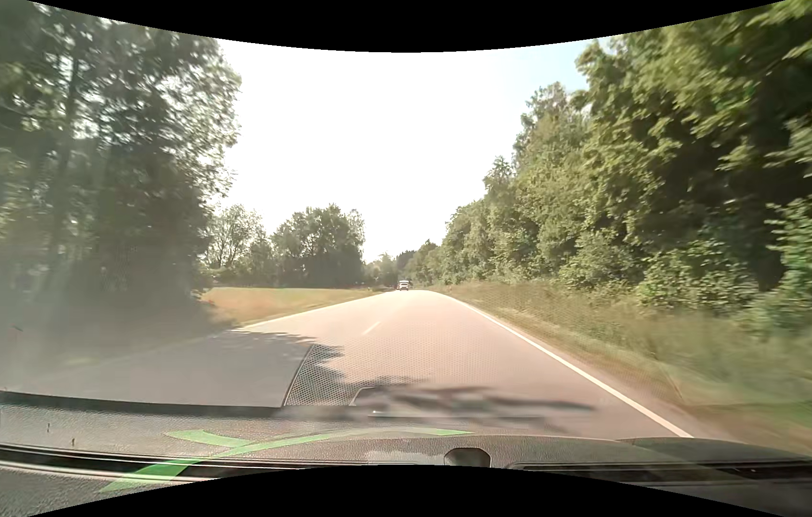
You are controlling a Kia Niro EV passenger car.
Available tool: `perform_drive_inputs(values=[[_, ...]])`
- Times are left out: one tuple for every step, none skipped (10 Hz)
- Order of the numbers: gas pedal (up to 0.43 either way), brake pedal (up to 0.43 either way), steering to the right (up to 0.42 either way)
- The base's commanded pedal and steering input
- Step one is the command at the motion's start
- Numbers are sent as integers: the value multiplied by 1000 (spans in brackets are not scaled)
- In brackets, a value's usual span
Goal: Follow the waypoints while adhering to traffic rules and regulations
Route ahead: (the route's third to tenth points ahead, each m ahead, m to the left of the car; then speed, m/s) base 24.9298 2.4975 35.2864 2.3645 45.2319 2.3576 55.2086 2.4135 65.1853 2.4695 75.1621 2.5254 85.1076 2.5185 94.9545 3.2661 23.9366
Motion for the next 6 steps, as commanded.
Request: perform_drive_inputs(values=[[299,0,-4],[299,0,-4],[299,0,-4],[311,0,-4],[319,0,-4],[319,0,-4]])
